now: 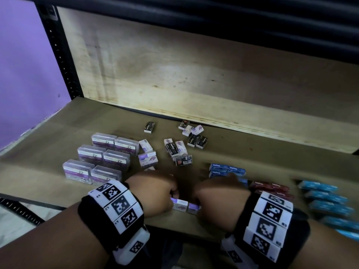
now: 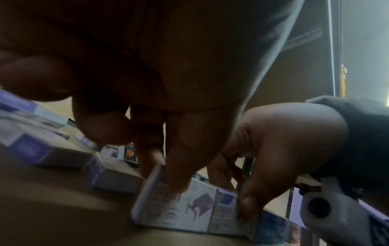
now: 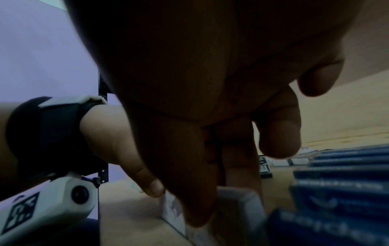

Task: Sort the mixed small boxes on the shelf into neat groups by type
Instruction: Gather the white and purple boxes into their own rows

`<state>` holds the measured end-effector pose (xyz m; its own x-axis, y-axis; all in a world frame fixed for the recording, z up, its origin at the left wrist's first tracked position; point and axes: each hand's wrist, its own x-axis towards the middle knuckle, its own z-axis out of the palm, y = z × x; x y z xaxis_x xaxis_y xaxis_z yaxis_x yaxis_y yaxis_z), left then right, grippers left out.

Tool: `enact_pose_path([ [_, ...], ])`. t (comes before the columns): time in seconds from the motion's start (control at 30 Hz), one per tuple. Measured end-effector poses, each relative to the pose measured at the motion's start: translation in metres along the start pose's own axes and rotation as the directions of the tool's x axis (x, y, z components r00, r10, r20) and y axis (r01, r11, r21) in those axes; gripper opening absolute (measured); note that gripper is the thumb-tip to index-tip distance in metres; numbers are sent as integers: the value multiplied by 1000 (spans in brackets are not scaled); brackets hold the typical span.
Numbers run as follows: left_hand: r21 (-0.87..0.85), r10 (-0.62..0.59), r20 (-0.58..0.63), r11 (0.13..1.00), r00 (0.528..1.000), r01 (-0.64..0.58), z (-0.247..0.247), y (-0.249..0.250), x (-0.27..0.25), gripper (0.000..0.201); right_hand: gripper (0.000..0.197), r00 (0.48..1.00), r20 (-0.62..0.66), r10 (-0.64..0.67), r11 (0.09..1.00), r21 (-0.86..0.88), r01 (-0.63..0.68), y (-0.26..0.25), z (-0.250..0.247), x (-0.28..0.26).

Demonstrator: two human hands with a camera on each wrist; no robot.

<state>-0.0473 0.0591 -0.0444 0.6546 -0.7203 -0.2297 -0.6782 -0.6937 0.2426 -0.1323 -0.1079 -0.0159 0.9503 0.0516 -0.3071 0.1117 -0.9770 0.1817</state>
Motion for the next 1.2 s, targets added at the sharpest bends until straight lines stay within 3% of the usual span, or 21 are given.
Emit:
enact_pose_path([
  [0.2, -10, 26, 2, 1000, 1000, -26, 1, 2, 1, 29, 14, 1000, -14, 19, 997, -77, -20, -5, 5, 3],
  [0.4, -19, 12, -53, 1000, 999, -13, 1, -2, 0, 32, 20, 1000, -3, -25, 1000, -7, 25, 0, 1, 1],
  [0.6, -253, -54, -151, 967, 987, 14, -20, -17, -2, 14, 31, 1000, -5, 5, 990, 139, -4, 19, -32, 3],
  [0.83, -623, -220, -273, 782, 937, 2, -16, -28, 2, 33, 20, 993, -63, 100, 989, 119, -92, 38, -60, 29],
  [0.93, -651, -238, -288, 759, 928, -7, -11, -26, 4, 20, 24, 993, -6, 117, 991, 70, -116, 38, -60, 50],
  [1.2, -647, -214, -342, 760, 915, -64, -9, -29, 0, 15, 31, 998, 32, 63, 996, -60, -61, 37, -47, 108],
])
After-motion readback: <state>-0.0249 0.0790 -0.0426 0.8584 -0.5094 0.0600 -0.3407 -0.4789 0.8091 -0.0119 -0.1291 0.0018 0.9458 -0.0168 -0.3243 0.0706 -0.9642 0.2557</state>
